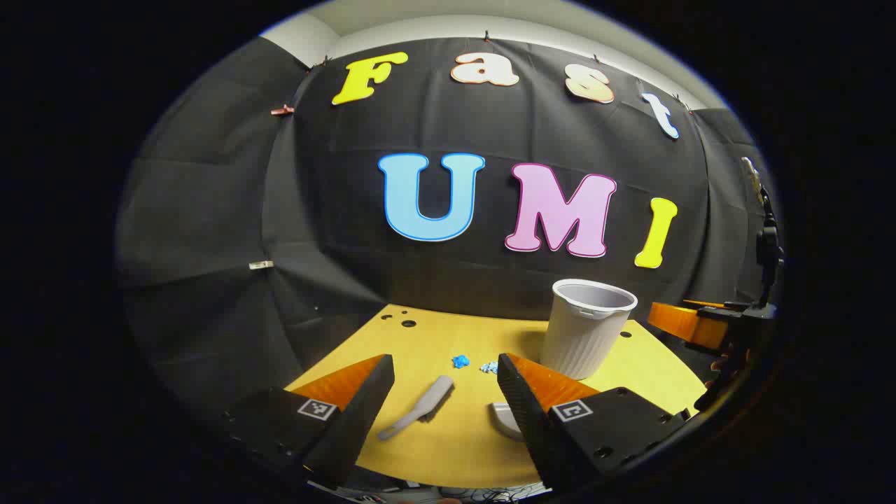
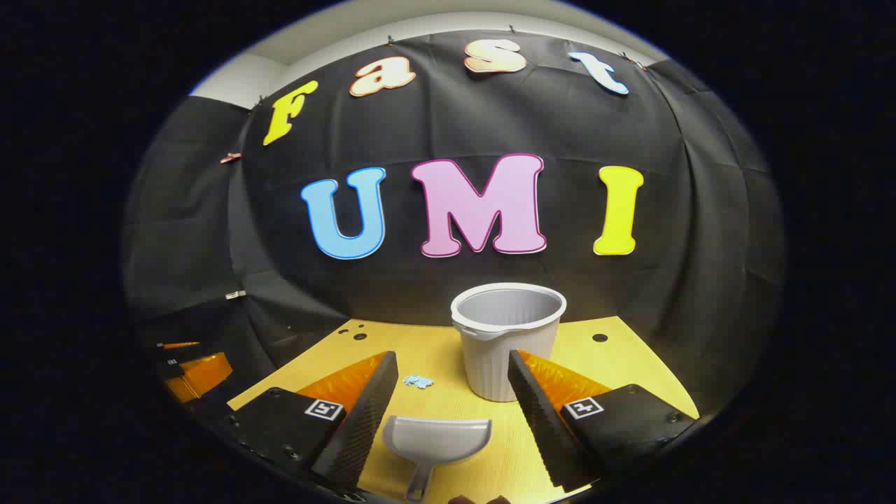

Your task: Pick up the small broom and dustpan from the desktop, sweep the trash into the dustpan with the broom, and then empty the trash into the garbage bin.

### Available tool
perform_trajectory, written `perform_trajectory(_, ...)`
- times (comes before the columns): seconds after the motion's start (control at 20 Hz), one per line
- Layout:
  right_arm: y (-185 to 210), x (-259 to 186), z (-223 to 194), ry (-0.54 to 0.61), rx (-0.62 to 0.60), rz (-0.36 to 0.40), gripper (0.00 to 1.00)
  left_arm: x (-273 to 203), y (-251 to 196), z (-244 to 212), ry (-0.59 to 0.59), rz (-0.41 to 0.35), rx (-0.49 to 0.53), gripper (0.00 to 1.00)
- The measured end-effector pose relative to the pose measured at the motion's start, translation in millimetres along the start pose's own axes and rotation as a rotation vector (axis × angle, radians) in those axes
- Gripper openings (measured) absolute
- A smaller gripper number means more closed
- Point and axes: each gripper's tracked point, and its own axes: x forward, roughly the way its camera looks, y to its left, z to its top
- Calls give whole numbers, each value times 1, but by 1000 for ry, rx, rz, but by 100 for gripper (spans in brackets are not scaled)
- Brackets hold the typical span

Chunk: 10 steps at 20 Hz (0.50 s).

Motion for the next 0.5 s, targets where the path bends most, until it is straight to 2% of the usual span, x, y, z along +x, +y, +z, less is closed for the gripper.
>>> perform_trajectory(0.3, -28, 34, -33, 78, 27, 30, 99, 43, -8, -4, 64, 40, 33, 96)
perform_trajectory(0.45, -46, 37, -54, 130, 20, -33, 99, 50, -2, -5, 86, 50, 58, 96)
perform_trajectory(0.5, -49, 37, -63, 156, 24, -43, 99, 54, 1, -4, 94, 49, 68, 92)
